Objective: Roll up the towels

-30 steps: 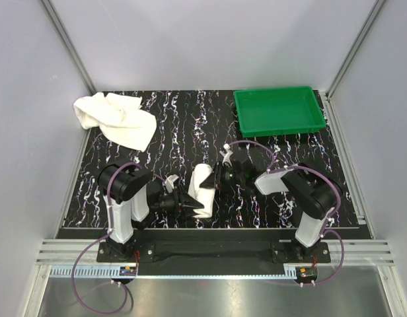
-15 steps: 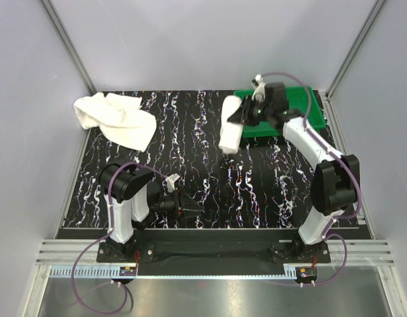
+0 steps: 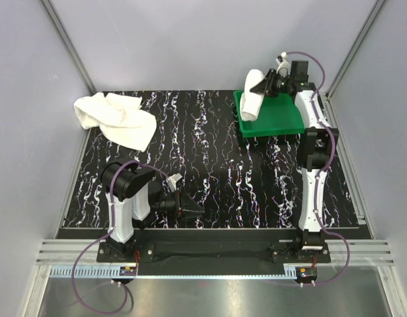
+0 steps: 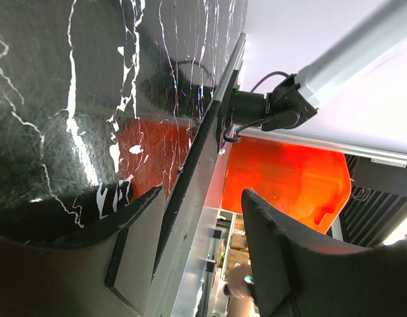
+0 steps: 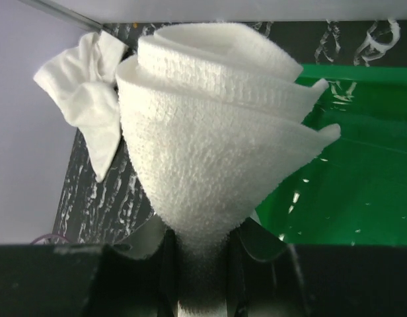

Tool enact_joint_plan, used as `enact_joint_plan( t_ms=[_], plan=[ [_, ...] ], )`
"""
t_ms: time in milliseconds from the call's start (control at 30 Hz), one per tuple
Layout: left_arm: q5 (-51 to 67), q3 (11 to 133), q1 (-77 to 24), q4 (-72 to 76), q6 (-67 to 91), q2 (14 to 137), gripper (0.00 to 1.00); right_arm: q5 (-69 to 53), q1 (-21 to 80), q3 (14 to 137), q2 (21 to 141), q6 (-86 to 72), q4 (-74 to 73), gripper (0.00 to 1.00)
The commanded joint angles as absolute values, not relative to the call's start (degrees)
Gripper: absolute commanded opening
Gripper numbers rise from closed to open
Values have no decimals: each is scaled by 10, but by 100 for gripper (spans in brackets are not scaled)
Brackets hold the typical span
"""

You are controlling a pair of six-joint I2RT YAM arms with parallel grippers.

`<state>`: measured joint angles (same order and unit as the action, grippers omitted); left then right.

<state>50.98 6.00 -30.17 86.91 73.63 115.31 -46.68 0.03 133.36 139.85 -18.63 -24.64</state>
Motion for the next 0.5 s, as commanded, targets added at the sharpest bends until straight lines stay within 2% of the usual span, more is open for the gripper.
enact_joint_plan(
  t_ms=[0,33,100,400,467],
  plan=[
    [477,45,-312,954,702,1201,59,-536,-13,1460,1529,-185,-305,2],
    [476,45,-313,954,703,1201,59,-542,-16,1516,1555,-187,-327,2],
    [471,48,-317,954,705,1202,59,-537,-24,1552,1601,-182,-348,3],
    [468,62,-326,954,712,1213,58,-420,-22,1542,1609,-116,-412,5],
    [467,65,-328,954,713,1216,58,-393,-6,1543,1607,-105,-420,11]
  ],
)
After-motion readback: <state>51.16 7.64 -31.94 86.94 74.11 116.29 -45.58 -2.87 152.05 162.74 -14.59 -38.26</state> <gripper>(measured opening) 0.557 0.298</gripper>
